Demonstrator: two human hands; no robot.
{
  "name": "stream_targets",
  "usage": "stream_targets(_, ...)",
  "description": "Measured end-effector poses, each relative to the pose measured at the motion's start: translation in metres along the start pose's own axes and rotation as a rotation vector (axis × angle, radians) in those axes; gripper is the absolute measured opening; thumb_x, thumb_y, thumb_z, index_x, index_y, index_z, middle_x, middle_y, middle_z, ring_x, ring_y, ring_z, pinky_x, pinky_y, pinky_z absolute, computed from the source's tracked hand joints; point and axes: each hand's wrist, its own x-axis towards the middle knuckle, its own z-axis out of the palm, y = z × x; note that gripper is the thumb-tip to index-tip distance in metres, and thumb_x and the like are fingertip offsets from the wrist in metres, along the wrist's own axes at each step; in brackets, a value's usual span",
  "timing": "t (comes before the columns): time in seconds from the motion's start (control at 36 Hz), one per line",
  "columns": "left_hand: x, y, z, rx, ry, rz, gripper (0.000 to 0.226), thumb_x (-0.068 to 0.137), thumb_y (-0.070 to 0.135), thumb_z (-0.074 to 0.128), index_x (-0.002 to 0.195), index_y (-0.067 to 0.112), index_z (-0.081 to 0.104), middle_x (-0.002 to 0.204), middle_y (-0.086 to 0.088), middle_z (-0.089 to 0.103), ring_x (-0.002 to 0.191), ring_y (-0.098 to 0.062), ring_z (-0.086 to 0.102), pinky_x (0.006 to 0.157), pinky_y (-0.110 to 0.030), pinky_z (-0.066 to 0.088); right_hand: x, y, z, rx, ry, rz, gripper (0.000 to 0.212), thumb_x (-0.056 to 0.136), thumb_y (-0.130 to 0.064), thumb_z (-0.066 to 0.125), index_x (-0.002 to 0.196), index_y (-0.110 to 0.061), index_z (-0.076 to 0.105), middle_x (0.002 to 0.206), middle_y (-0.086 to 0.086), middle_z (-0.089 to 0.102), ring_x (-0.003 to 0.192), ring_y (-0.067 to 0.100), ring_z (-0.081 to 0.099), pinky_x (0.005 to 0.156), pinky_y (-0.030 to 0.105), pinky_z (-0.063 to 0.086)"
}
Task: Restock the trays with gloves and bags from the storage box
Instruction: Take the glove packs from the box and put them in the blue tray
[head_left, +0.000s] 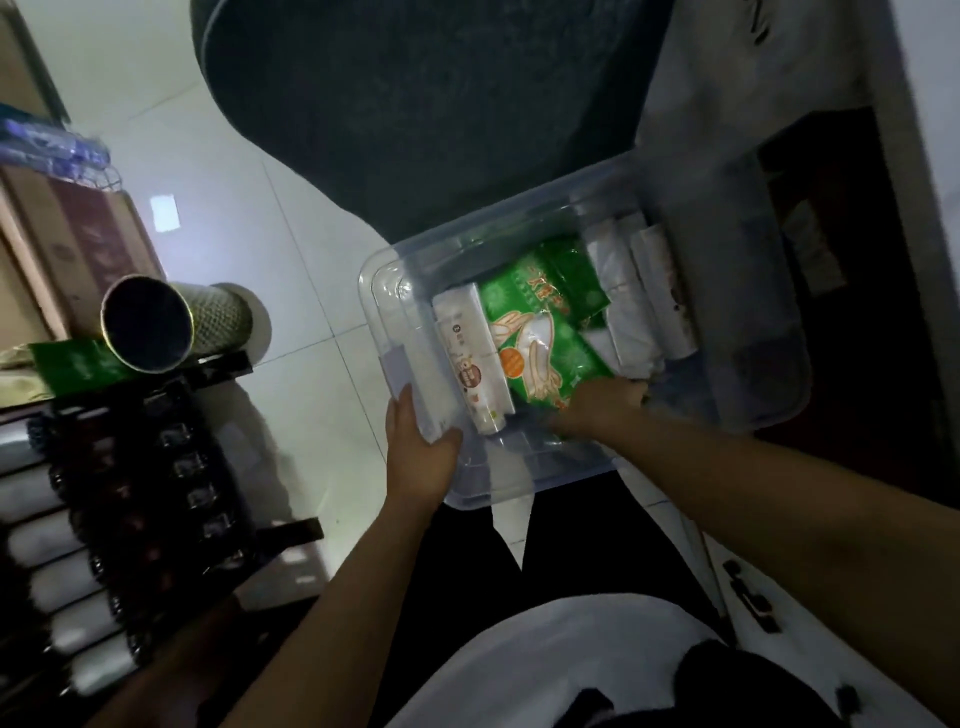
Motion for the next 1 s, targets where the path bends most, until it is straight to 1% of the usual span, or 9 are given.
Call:
stream_targets(0.06,0.001,-0.001,0.001,0.017,0.013,-0.012,0.081,0.087,0.008,0.065,0.155,0.018,0.024,0.16,-0.004,0.027,0.146,-0.022,0.028,0.121,-0.04,0.025,0.007,-0.015,0.005,-0.122,0.034,0.044,0.069,0.077,-0.067,0.057,0.12,-0.012,0.062,0.126,0.013,0.061,0.116,0.034,0.057,0.104,0.054,0.039)
stream_targets(0.11,0.004,-0.002,0.002,0.027,0.01,-0.023,0.081,0.088,0.011,0.065,0.156,0.019,0.022,0.162,-0.004,0.024,0.148,-0.022,0.024,0.121,-0.043,0.023,0.011,-0.027,0.009,-0.226,0.096,0.085,0.051,0.084,-0.047,0.061,0.123,-0.015,0.061,0.129,0.012,0.059,0.12,0.034,0.054,0.102,0.061,0.036)
stream_targets(0.25,0.004,0.002,0.003,0.05,0.008,-0.029,0.079,0.091,0.016,0.064,0.157,0.022,0.02,0.163,-0.002,0.021,0.15,-0.023,0.021,0.121,-0.048,0.025,0.016,-0.035,0.016,-0.184,0.061,0.13,0.043,0.088,-0.021,0.06,0.129,-0.009,0.057,0.136,0.017,0.056,0.124,0.039,0.052,0.098,0.068,0.038)
stream_targets(0.42,0.005,0.007,0.0,0.036,-0.011,-0.029,0.077,0.092,0.016,0.066,0.155,0.023,0.022,0.162,-0.001,0.025,0.147,-0.024,0.026,0.117,-0.045,0.027,0.019,-0.019,0.024,-0.091,0.143,0.125,0.057,0.082,-0.031,0.07,0.133,-0.015,0.051,0.134,0.013,0.056,0.123,0.036,0.053,0.098,0.066,0.037)
stream_targets(0.64,0.015,-0.001,-0.008,0.066,-0.053,-0.011,0.076,0.092,0.016,0.065,0.155,0.025,0.025,0.16,0.0,0.026,0.145,-0.025,0.03,0.115,-0.044,0.031,0.019,-0.024,0.03,-0.301,0.316,-0.078,0.036,0.086,-0.029,0.059,0.121,-0.021,0.061,0.123,0.007,0.06,0.118,0.03,0.052,0.107,0.061,0.022)
stream_targets(0.75,0.013,0.001,-0.016,0.081,-0.096,0.04,0.073,0.091,0.015,0.065,0.153,0.026,0.027,0.158,-0.001,0.029,0.143,-0.024,0.033,0.113,-0.04,0.033,0.0,-0.022,0.018,-0.151,0.341,-0.066,0.025,0.087,-0.023,0.062,0.112,-0.019,0.064,0.117,0.004,0.066,0.113,0.026,0.061,0.108,0.048,0.028)
stream_targets(0.83,0.004,0.005,-0.031,0.133,-0.101,0.124,0.072,0.091,0.015,0.065,0.153,0.024,0.029,0.16,-0.003,0.025,0.144,-0.023,0.03,0.108,-0.03,0.029,-0.028,-0.019,0.009,0.009,0.399,-0.068,0.018,0.087,-0.013,0.057,0.101,-0.014,0.069,0.11,0.008,0.07,0.105,0.029,0.066,0.092,0.034,0.045)
stream_targets(0.94,-0.004,0.013,-0.056,0.161,-0.142,0.276,0.07,0.087,0.01,0.067,0.149,0.02,0.038,0.156,-0.005,0.033,0.142,-0.021,0.033,0.116,-0.032,0.029,-0.067,-0.007,-0.014,0.436,0.427,-0.048,0.016,0.086,-0.013,0.062,0.085,-0.01,0.077,0.09,0.015,0.073,0.088,0.031,0.067,0.071,0.031,0.049)
stream_targets(1.0,-0.007,0.018,-0.07,0.187,-0.212,0.349,0.064,0.087,0.009,0.068,0.145,0.024,0.046,0.15,-0.002,0.043,0.136,-0.02,0.042,0.109,-0.03,0.035,-0.092,-0.004,-0.025,0.698,0.479,-0.039,0.019,0.085,-0.004,0.061,0.079,-0.01,0.078,0.079,0.01,0.071,0.076,0.025,0.064,0.067,0.029,0.048)
